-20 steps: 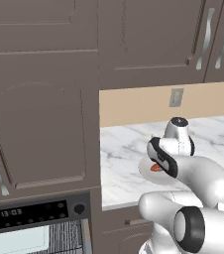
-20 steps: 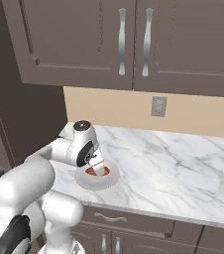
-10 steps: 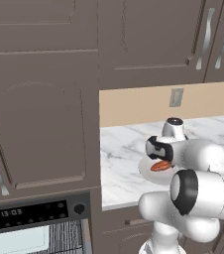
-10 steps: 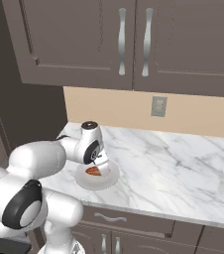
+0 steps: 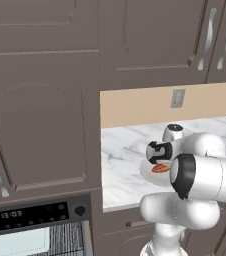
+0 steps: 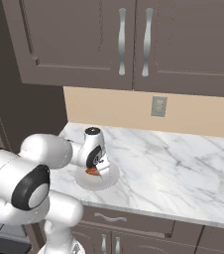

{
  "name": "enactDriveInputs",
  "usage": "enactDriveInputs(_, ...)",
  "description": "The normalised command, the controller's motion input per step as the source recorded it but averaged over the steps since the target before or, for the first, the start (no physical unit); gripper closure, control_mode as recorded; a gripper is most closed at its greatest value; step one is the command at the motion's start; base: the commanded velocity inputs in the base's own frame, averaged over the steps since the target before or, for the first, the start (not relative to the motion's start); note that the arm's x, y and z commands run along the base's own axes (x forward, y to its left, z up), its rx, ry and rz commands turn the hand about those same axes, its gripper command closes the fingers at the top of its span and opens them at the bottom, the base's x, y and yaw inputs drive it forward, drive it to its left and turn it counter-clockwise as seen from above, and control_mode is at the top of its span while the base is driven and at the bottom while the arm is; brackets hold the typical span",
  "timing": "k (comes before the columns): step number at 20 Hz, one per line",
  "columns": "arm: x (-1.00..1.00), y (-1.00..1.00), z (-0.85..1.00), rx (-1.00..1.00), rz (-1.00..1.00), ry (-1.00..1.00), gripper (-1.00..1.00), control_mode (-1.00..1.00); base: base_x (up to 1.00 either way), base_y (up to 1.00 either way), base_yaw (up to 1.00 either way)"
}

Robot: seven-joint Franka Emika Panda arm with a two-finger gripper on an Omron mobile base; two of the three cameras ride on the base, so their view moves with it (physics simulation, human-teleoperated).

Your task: Place the sweet potato on the top rack of the oven.

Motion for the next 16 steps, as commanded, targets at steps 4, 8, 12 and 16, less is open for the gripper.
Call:
enactDriveInputs(4, 0.00, 0.00, -0.30, 0.02, 0.00, 0.00, -1.00, -1.00, 0.00, 0.00, 0.00)
enactDriveInputs(8, 0.00, 0.00, -0.13, 0.00, 0.00, 0.00, 1.00, -1.00, 0.00, 0.00, 0.00)
enactDriveInputs(12, 0.00, 0.00, 0.00, 0.00, 0.00, 0.00, 1.00, -1.00, 0.00, 0.00, 0.00)
enactDriveInputs(16, -0.01, 0.00, 0.02, 0.00, 0.00, 0.00, 1.00, -1.00, 0.00, 0.00, 0.00)
